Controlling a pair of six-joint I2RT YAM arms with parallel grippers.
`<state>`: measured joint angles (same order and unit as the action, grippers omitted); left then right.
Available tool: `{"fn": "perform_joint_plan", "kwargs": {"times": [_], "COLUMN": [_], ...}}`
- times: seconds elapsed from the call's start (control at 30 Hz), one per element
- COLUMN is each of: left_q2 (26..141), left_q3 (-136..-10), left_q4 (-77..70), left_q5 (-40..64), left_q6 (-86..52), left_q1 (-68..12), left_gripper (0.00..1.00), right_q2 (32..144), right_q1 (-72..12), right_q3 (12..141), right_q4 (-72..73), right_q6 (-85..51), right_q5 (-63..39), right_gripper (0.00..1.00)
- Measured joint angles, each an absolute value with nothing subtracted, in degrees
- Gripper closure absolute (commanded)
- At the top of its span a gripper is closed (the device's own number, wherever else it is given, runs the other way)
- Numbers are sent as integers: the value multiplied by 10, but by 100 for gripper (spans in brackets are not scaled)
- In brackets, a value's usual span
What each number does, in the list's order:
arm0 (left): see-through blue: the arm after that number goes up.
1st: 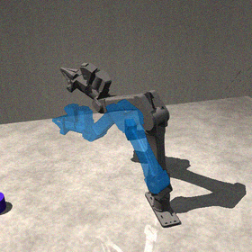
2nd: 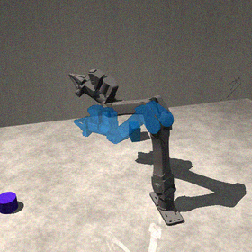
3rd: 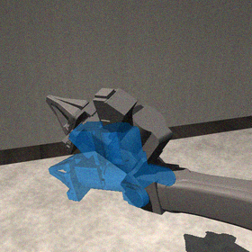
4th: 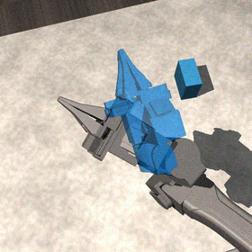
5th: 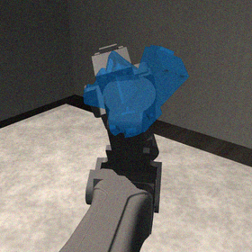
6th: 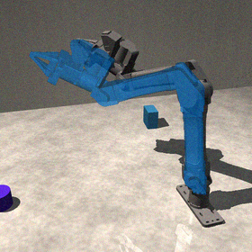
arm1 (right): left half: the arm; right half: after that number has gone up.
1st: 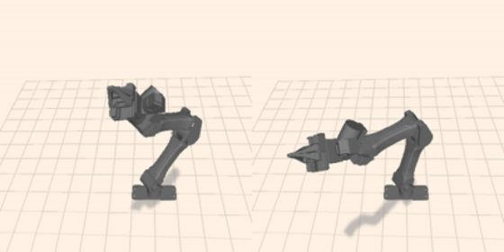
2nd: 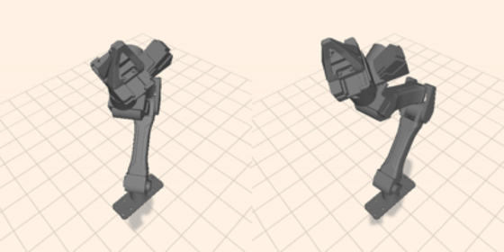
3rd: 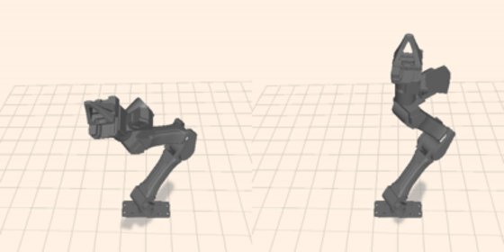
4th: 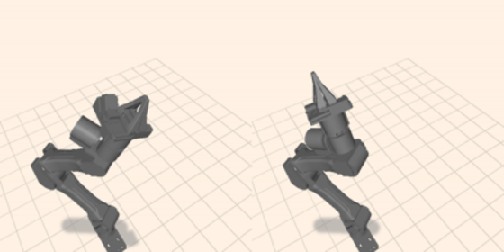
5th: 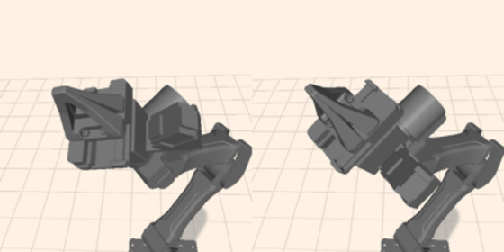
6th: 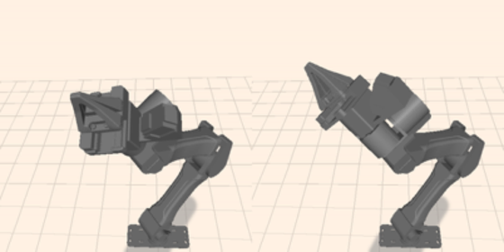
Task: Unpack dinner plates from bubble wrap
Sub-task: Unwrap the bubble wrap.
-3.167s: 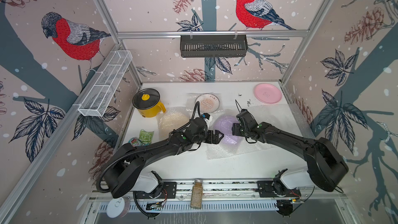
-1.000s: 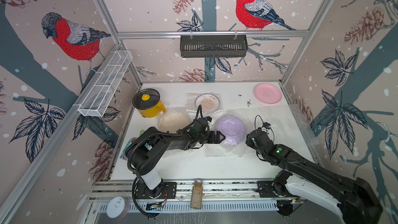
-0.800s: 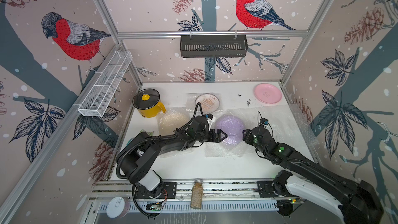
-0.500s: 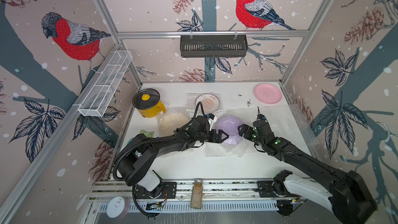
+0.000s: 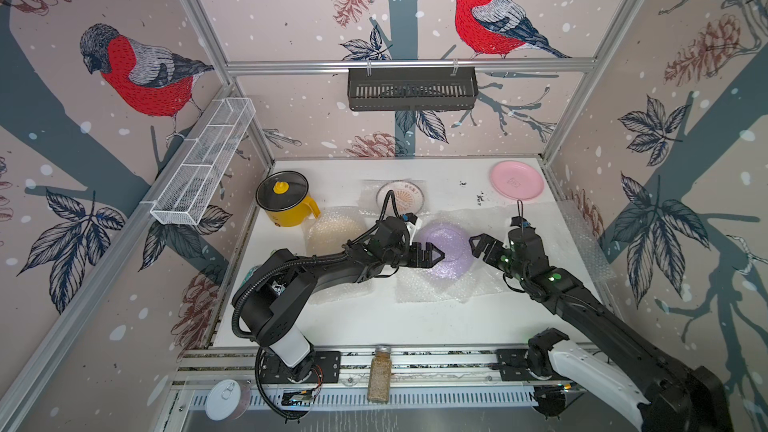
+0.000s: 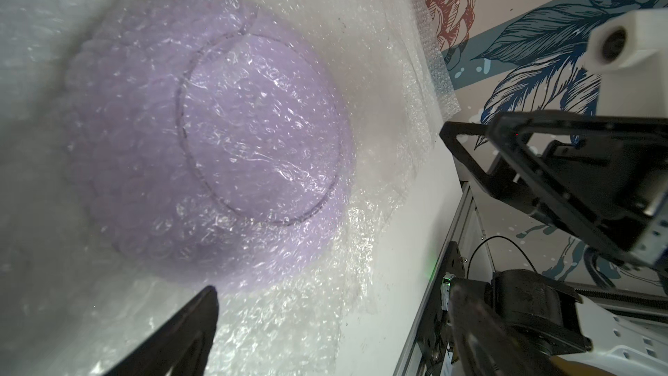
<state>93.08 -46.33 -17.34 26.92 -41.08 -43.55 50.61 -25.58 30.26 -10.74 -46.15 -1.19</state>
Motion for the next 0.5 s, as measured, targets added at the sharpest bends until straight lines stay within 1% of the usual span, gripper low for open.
{"fn": "perform_joint_plan", "kwargs": {"times": [0.07,0.13,0.33,0.5], "left_q2": [930,930,929,932], "left_q3": [-464,-464,-453,-444], "left_q4": [-174,-174,-186,-187], "left_q5": [269,270,270,274], "left_q6": [-411,-411,-428,-432], "left_q1": [-431,-426,-413,-407], "left_gripper": [2,2,2,2], "right_q2": [519,552,667,674], "right_q1": [-276,-287,-274,-244], "right_q3": [316,318,303,249], "right_q4": [-97,-73,-11,17], "right_q6": [-462,-462,-466,-485], "right_q5": [-18,-45,-109,-129], "right_gripper": [1,1,1,1]}}
